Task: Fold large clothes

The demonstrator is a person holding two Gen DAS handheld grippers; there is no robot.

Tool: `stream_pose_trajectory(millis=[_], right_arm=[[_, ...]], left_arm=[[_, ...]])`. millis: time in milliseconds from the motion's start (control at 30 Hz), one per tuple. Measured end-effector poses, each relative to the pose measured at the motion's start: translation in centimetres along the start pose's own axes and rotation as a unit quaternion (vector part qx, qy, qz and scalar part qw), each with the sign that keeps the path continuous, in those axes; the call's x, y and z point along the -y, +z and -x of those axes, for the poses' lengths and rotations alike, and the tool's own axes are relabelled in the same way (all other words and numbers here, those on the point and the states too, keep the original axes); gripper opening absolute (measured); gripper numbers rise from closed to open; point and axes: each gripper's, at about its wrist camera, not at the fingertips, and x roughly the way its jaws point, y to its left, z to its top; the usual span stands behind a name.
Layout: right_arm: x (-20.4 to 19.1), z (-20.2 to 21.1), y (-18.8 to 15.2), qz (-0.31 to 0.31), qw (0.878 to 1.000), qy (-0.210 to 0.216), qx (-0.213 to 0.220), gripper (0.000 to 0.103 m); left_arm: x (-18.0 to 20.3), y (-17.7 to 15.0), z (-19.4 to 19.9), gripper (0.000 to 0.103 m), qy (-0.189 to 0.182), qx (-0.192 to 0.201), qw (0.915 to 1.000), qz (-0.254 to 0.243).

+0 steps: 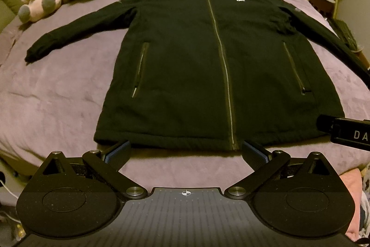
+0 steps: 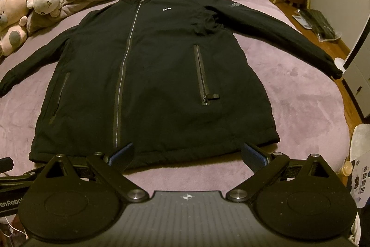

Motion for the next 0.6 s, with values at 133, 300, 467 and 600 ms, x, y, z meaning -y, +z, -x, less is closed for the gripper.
stream_pose_trajectory(millis=[133,300,467,600], right_arm=[[-0.06,-0.12,-0.02,-0.002,1.0,0.001,-0.002,0.099],[-0.03,-0.15,-0.02,-0.002,1.0,0.002,-0.003,0.099],[0.02,-0.21,-0.05,-0.003,1.0,0.003,-0.004,0.099],[0.03,-0.21,-0.04,-0.003,1.0,0.003,-0.005,0.099]], left_arm=[[-0.08,-0.04,-0.11,0.103,-0.002,-0.002,1.0,0.001],[-0.14,-0.05,-0.23,0.103,-0.003,-0.004,1.0,0.003],[-0.14,-0.06,-0.27,0.103,-0.004,-0.005,1.0,0.002],[-0.14,-0.07,-0.29,0.103,-0.004,-0.005,1.0,0.003]])
